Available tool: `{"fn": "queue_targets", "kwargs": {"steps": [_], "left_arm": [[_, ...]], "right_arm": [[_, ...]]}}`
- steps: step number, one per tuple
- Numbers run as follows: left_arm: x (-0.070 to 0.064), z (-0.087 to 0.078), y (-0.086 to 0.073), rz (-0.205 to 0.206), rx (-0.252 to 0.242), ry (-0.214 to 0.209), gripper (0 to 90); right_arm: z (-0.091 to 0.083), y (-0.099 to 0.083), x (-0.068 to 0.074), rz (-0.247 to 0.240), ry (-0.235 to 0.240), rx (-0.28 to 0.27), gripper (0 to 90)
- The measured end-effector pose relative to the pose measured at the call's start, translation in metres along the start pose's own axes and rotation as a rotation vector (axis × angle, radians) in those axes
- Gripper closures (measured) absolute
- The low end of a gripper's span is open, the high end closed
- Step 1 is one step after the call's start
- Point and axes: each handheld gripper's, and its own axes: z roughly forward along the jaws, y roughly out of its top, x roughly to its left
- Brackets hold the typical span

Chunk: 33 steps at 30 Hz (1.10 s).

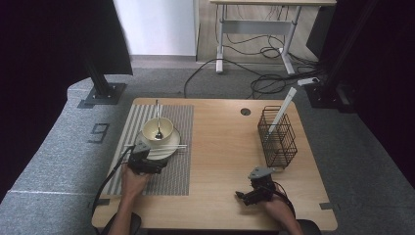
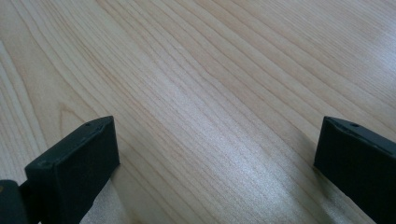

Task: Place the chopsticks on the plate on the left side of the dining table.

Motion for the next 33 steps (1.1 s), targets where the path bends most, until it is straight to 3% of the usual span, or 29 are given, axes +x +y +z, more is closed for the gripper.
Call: {"fn": "queue_targets", "kwargs": {"steps": [5, 13, 26, 33], "left_arm": [[-0.008, 0.009, 0.003, 0.015, 0.005, 0.0, 0.0], [-0.003, 0.017, 0.004, -0.019, -0.009, -0.004, 0.0], [-0.005, 0.026, 0.008, 0.023, 0.008, 0.006, 0.0], [-0.015, 0.034, 0.014, 0.058, 0.02, -0.005, 0.0]], "right_arm": [[0.0, 0.0, 0.0, 0.0, 0.0, 0.0, 0.0], [0.0, 0.001, 0.0, -0.002, 0.002, 0.002, 0.0], [0.001, 0.001, 0.0, -0.002, 0.001, 0.0, 0.0], [0.001, 0.001, 0.0, -0.002, 0.001, 0.0, 0.0]]}}
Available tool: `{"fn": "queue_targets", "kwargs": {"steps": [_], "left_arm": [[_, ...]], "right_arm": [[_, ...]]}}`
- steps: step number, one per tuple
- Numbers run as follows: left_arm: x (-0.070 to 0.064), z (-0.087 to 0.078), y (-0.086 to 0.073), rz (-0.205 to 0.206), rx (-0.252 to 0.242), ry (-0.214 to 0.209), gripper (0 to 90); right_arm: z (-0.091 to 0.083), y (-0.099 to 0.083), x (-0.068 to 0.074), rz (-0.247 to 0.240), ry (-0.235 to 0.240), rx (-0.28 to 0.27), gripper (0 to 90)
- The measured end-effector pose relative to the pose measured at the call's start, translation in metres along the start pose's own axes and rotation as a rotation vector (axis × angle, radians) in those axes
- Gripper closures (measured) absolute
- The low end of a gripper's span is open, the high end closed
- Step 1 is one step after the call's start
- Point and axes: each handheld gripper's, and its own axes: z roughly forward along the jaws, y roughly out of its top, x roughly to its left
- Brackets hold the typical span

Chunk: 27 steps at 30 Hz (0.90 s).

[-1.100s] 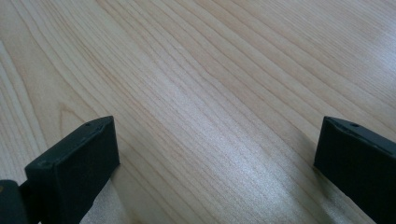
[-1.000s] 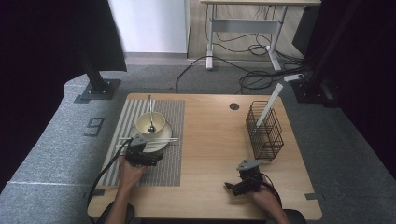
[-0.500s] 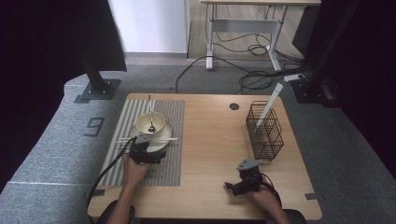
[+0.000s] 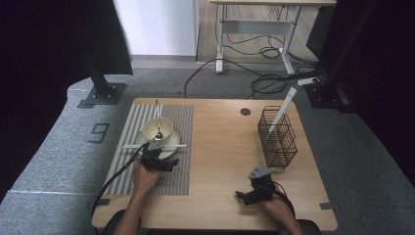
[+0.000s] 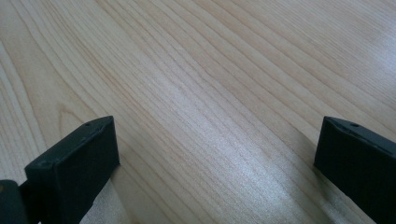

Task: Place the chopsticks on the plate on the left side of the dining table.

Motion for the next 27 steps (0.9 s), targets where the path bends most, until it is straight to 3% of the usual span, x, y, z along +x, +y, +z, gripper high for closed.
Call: {"fn": "queue_targets", "kwargs": {"steps": [15, 22, 27], "left_arm": [[-0.004, 0.003, 0.004, 0.015, 0.002, -0.009, 0.0], [0.003, -0.014, 0.0, -0.036, -0.046, 0.004, 0.0], [0.011, -0.03, -0.005, -0.071, -0.058, 0.057, 0.0]], "right_arm": [[0.0, 0.0, 0.0, 0.0, 0.0, 0.0, 0.0], [0.0, 0.0, 0.0, 0.0, 0.0, 0.0, 0.0], [0.0, 0.0, 0.0, -0.001, 0.001, 0.001, 0.0]]}}
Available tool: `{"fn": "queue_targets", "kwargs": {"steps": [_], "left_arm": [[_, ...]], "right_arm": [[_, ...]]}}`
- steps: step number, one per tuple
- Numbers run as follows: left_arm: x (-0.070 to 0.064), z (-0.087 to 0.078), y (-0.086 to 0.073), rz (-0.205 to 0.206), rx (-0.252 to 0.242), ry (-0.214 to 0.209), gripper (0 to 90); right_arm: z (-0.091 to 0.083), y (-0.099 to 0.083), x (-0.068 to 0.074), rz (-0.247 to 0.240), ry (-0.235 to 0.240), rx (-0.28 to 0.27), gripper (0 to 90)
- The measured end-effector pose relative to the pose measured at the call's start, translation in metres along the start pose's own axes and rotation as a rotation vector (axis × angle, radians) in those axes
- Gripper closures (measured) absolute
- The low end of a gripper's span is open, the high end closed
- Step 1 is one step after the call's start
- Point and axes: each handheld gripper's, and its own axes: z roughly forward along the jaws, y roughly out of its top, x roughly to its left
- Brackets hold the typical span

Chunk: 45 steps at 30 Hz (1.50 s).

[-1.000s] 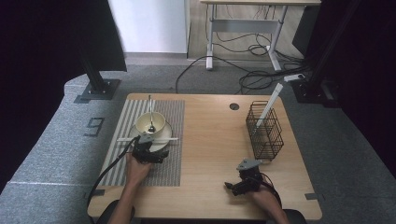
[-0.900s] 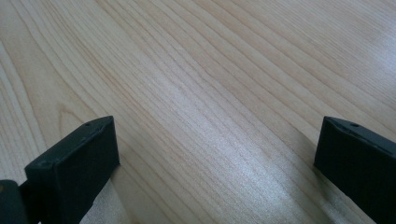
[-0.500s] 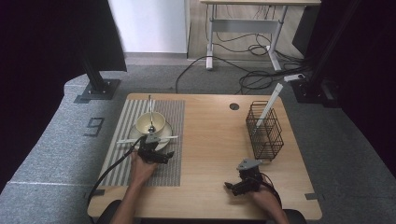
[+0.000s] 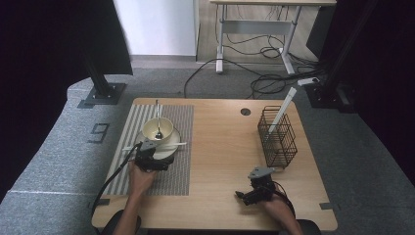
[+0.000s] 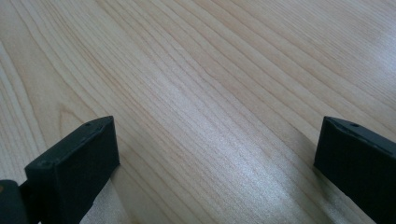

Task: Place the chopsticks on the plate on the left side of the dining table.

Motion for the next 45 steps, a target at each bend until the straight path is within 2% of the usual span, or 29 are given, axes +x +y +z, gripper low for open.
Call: {"fn": "queue_targets", "kwargs": {"steps": [2, 6, 13, 18, 24, 31, 34, 39, 45], "left_arm": [[0.005, -0.005, -0.001, -0.015, 0.003, 0.014, 0.0], [0.016, -0.015, -0.006, -0.029, 0.021, 0.067, 0.0], [0.035, -0.033, -0.016, -0.11, -0.052, 0.107, 0.0], [0.048, -0.045, -0.024, -0.153, -0.077, 0.15, 0.0], [0.059, -0.048, -0.032, -0.176, -0.064, 0.198, 0.0], [0.066, -0.047, -0.036, -0.186, -0.058, 0.229, 0.0], [0.07, -0.046, -0.038, -0.204, -0.057, 0.229, 0.0], [0.076, -0.042, -0.041, -0.229, -0.047, 0.209, 0.0], [0.075, -0.038, -0.041, -0.224, -0.029, 0.201, 0.0]], "right_arm": [[0.0, 0.0, 0.0, 0.001, -0.001, -0.001, 0.0], [0.0, 0.0, 0.0, 0.001, -0.001, -0.001, 0.0], [0.0, 0.0, 0.0, -0.001, 0.0, -0.001, 0.0], [0.0, 0.0, 0.0, 0.001, 0.0, -0.001, 0.0], [0.0, 0.0, 0.0, 0.0, 0.0, 0.0, 0.0], [0.0, 0.0, 0.0, -0.002, 0.002, 0.0, 0.0], [0.0, 0.0, 0.0, -0.002, 0.002, 0.0, 0.0], [0.0, 0.0, 0.0, -0.002, 0.002, 0.0, 0.0], [0.0, 0.0, 0.0, -0.002, 0.002, 0.0, 0.0]]}}
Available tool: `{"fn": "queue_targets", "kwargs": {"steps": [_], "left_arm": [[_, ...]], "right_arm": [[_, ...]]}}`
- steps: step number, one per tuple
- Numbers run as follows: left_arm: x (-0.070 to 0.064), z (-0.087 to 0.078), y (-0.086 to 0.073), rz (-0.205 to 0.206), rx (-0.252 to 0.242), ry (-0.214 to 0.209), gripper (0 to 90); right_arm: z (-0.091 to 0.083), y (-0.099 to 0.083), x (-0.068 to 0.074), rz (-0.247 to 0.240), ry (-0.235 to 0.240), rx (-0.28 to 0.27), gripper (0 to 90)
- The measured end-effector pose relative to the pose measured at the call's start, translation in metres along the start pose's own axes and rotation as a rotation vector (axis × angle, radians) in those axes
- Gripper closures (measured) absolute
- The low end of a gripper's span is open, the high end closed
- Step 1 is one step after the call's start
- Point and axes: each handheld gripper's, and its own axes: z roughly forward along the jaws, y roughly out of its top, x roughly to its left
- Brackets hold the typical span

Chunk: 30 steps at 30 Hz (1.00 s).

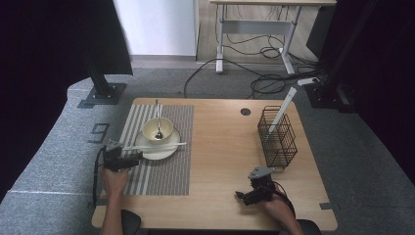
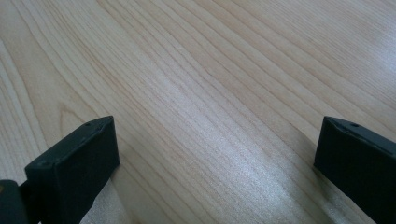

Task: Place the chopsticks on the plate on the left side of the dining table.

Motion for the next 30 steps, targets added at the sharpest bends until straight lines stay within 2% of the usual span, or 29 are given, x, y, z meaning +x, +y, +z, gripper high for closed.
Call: {"fn": "queue_targets", "kwargs": {"steps": [9, 16, 30], "left_arm": [[-0.0022, 0.0015, 0.0001, 0.006, 0.01, -0.006, 0.0], [-0.0042, -0.0059, -0.001, -0.004, 0.004, 0.022, 0.0], [-0.0079, -0.003, 0.0004, 0.008, 0.012, 0.005, 0.0]], "right_arm": [[0.0, 0.0, 0.0, 0.0, 0.0, 0.0, 0.0], [0.0, 0.0, 0.0, 0.0, 0.0, 0.0, 0.0], [0.0, 0.0, 0.0, 0.0, 0.0, 0.0, 0.0]]}}
